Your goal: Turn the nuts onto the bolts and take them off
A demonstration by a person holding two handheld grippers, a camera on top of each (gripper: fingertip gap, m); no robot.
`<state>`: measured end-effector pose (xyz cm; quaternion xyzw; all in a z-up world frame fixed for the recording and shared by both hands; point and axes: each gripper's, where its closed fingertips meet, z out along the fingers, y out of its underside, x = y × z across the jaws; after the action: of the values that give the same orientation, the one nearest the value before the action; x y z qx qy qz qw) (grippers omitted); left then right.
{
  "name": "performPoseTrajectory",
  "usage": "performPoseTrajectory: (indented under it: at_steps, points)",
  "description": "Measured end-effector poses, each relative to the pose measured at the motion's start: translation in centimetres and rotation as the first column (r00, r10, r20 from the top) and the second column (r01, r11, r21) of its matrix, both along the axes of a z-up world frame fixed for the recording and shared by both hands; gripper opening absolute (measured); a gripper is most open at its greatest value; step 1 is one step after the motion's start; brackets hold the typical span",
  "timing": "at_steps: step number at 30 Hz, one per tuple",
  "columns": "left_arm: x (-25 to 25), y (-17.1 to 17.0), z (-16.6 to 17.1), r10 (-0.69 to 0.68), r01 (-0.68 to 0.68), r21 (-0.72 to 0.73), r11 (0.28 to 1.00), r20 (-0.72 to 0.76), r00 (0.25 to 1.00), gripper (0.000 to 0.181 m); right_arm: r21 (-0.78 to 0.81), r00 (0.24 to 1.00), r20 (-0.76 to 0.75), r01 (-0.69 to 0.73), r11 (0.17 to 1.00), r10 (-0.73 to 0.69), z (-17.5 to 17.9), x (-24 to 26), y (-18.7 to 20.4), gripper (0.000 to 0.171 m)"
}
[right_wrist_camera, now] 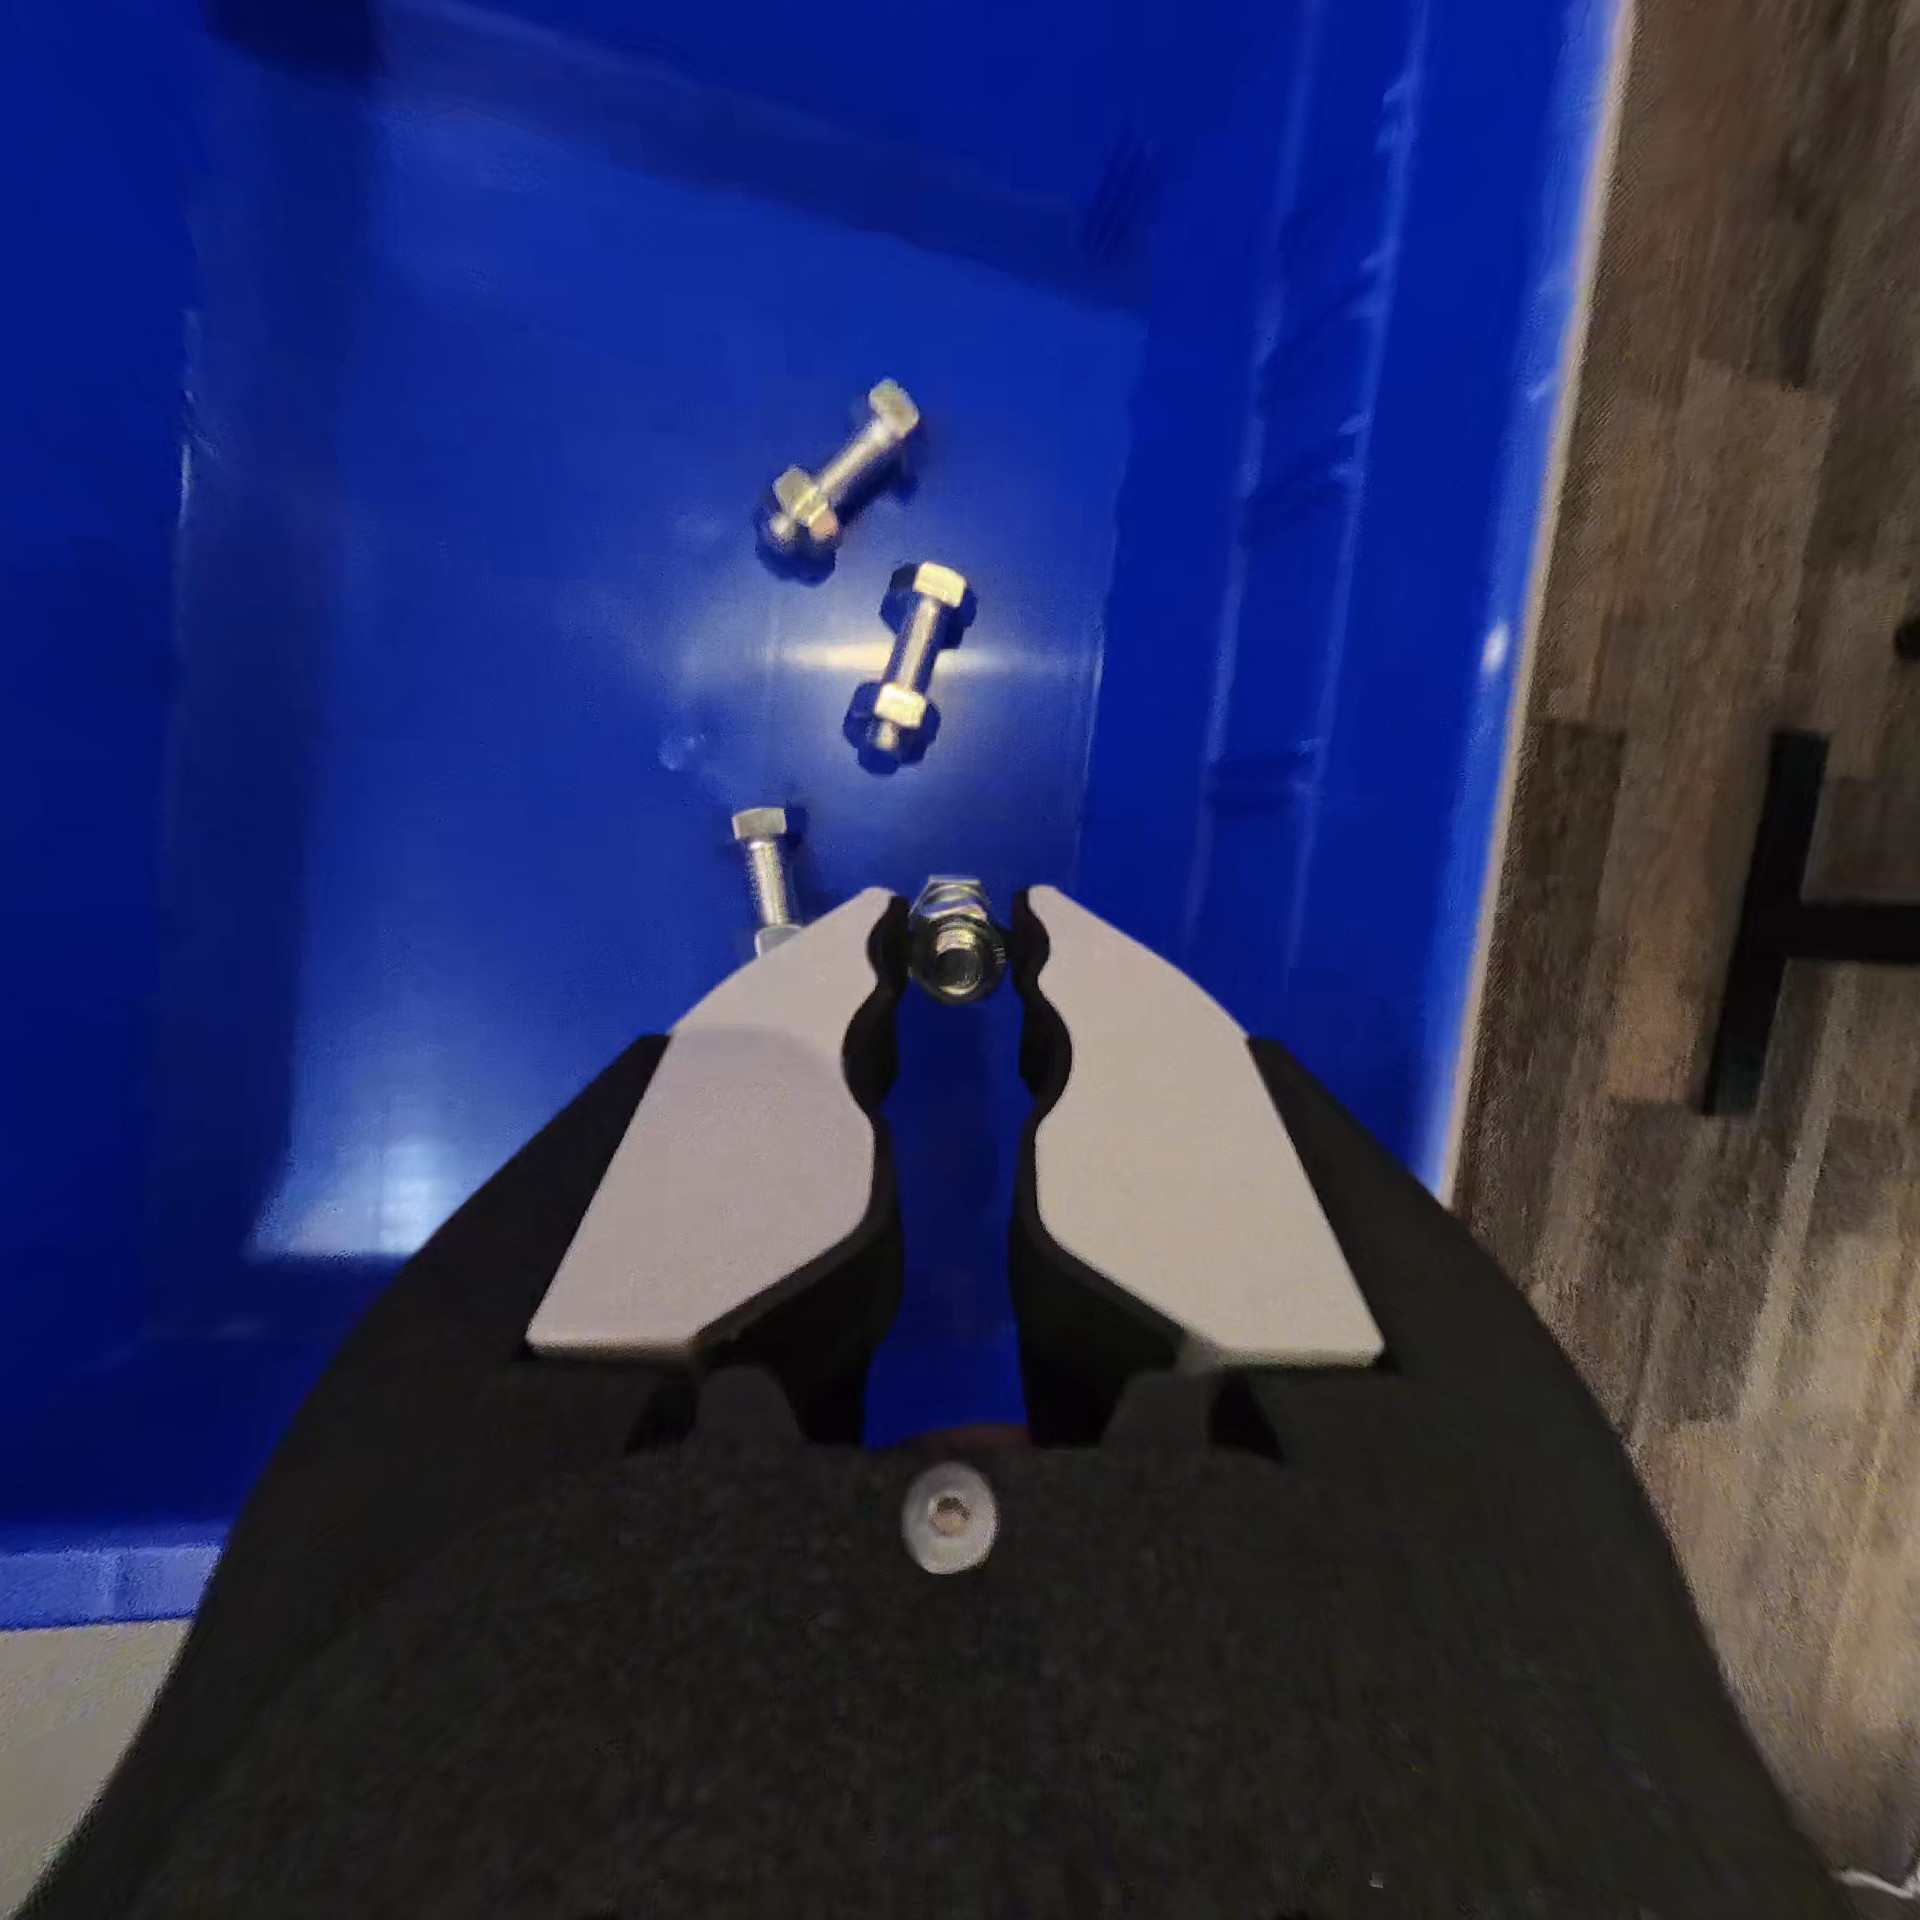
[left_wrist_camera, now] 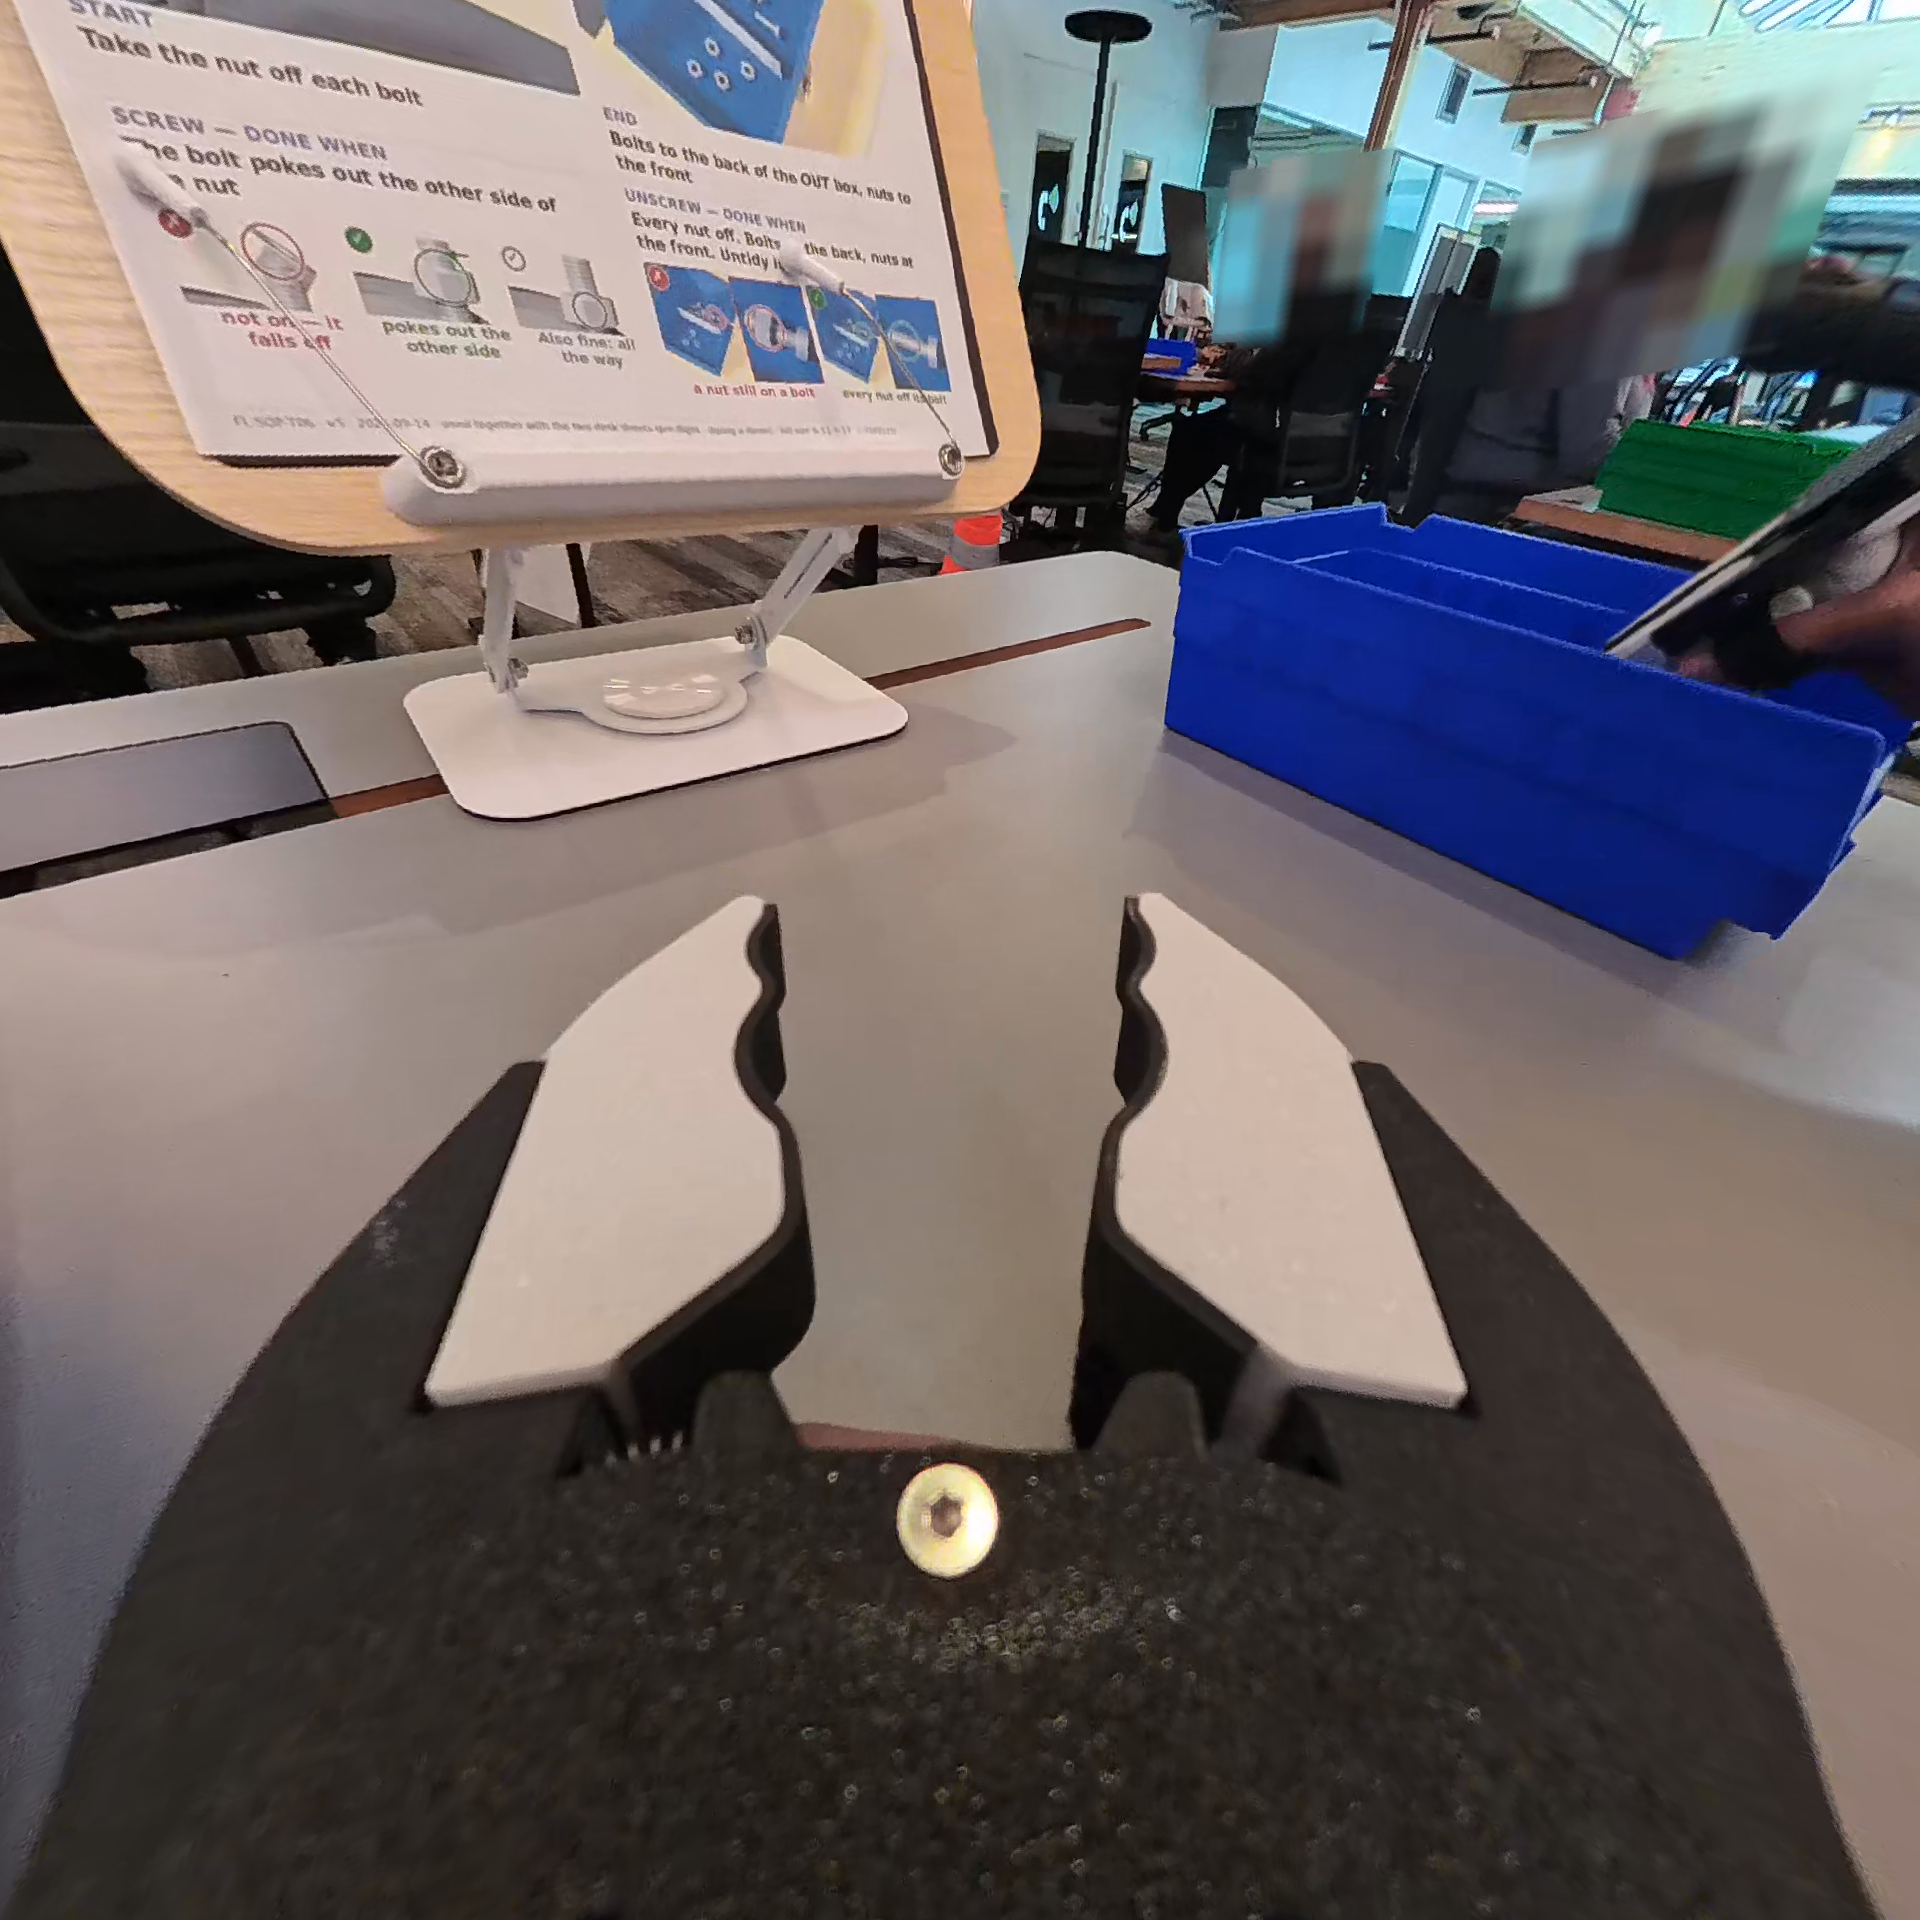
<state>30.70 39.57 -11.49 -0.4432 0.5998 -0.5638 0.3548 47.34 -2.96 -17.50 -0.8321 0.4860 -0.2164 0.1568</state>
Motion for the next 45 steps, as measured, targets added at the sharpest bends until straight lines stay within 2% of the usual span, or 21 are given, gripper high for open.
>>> performPoseTrajectory:
  at_steps: [8,13,19,23,26,28,30,33,36,40,42,43,45]
  points:
    - [-0.1,-0.6,-0.1,-0.025,0.025,0.009,1.0,-0.005,1.0,0.061,0.001,0.995,-0.095,0.012,1.0,-0.012,-2.0,1.0,0.7,0.02]
    - [-0.2,-0.7,-0.2,-0.037,0.037,0.001,0.999,-0.013,0.999,0.061,-0.028,0.999,-0.03,0.009,1.0,-0.01,-2.3,2.2,0.9,0.019]
    - [-0.2,-0.9,-0.2,-0.048,0.049,0.006,0.999,-0.015,0.999,0.061,-0.002,0.998,-0.054,0.045,0.999,-0.045,-2.5,1.4,0.7,0.019]
    - [-0.2,-1.1,-0.3,-0.055,0.056,0.006,0.998,-0.018,0.998,0.061,0.036,0.999,0.015,0.031,0.999,-0.032,-0.6,0.9,1.1,0.023]
    - [-0.2,-1.1,-0.3,-0.059,0.059,0.009,0.998,-0.019,0.998,0.061,0.074,0.987,0.162,0.0,0.997,-0.012,3.9,0.4,2.2,0.028]
    - [-0.2,-1.0,-0.2,-0.051,0.051,0.006,0.999,-0.013,0.999,0.061,0.125,0.953,0.301,-0.084,0.989,0.042,7.9,-0.6,4.8,0.028]
    - [-0.1,-0.6,0.0,-0.032,0.032,0.004,0.999,-0.002,0.999,0.061,0.209,0.888,0.447,-0.226,0.952,0.113,11.4,-2.5,9.3,0.034]
    - [0.1,0.6,0.6,0.026,-0.026,0.002,1.0,0.038,0.999,0.058,0.357,0.76,0.625,-0.478,0.802,0.175,14.3,-7.1,17.6,0.038]
    - [-0.2,2.3,1.9,0.106,-0.105,-0.02,0.994,0.101,0.989,0.049,0.478,0.706,0.693,-0.605,0.637,0.149,13.8,-11.4,24.0,0.044]
    - [-0.2,3.9,2.9,0.18,-0.183,0.001,0.983,0.154,0.971,0.061,0.613,0.75,0.653,-0.603,0.51,0.102,10.1,-14.2,28.8,0.051]
    - [0.0,4.8,2.8,0.221,-0.225,0.007,0.974,0.155,0.963,0.067,0.634,0.754,0.654,-0.588,0.501,0.058,8.2,-14.4,29.8,0.053]
    - [0.0,5.2,2.7,0.245,-0.249,0.007,0.968,0.151,0.958,0.071,0.647,0.768,0.637,-0.576,0.5,0.06,7.8,-14.6,30.3,0.065]
    - [0.1,5.9,2.5,0.279,-0.283,0.011,0.959,0.137,0.951,0.072,0.589,0.737,0.67,-0.6,0.542,0.089,8.5,-14.9,30.4,0.057]
